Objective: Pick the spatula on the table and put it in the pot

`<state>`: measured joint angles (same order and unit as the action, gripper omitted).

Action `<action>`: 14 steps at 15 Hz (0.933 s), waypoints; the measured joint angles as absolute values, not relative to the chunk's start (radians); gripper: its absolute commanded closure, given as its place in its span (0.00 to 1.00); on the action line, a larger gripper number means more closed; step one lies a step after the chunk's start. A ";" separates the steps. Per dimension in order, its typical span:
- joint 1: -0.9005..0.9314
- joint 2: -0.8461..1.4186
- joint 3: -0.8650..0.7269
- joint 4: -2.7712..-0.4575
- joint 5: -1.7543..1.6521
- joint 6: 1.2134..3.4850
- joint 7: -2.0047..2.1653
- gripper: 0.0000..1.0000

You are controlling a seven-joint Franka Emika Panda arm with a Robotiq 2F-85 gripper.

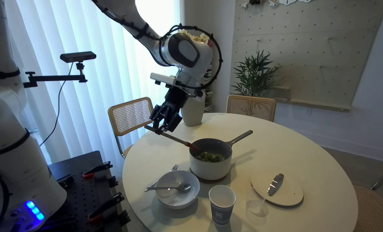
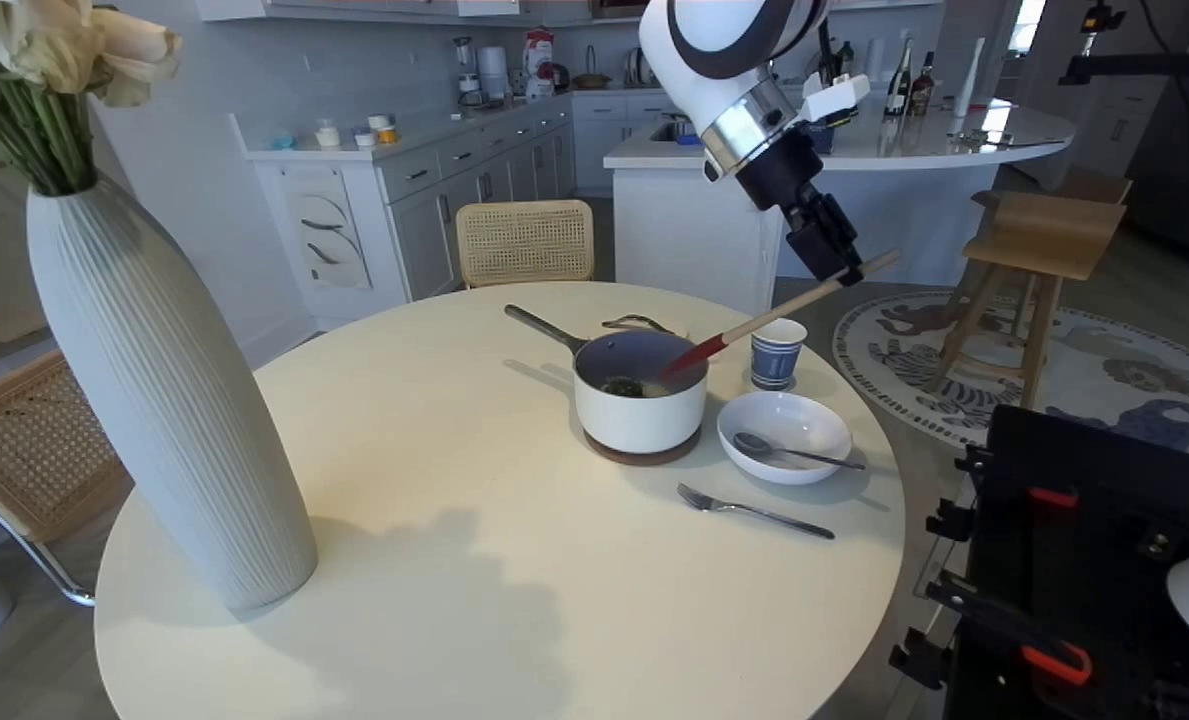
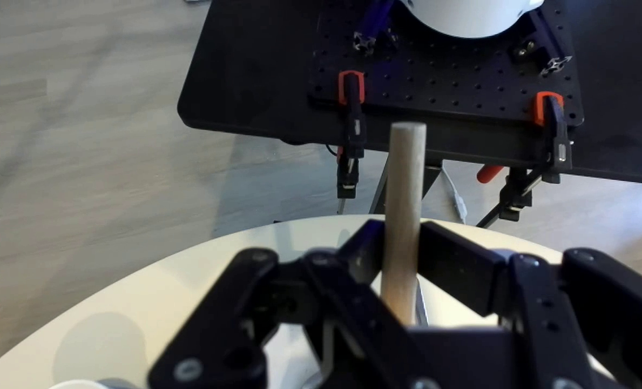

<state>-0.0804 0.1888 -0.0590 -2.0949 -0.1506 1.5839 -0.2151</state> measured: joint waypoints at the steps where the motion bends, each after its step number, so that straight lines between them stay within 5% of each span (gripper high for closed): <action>1: -0.084 0.199 -0.059 -2.095 -0.149 1.596 -0.215 0.94; 14: -0.083 0.353 -0.035 -2.073 -0.098 1.855 -0.211 0.94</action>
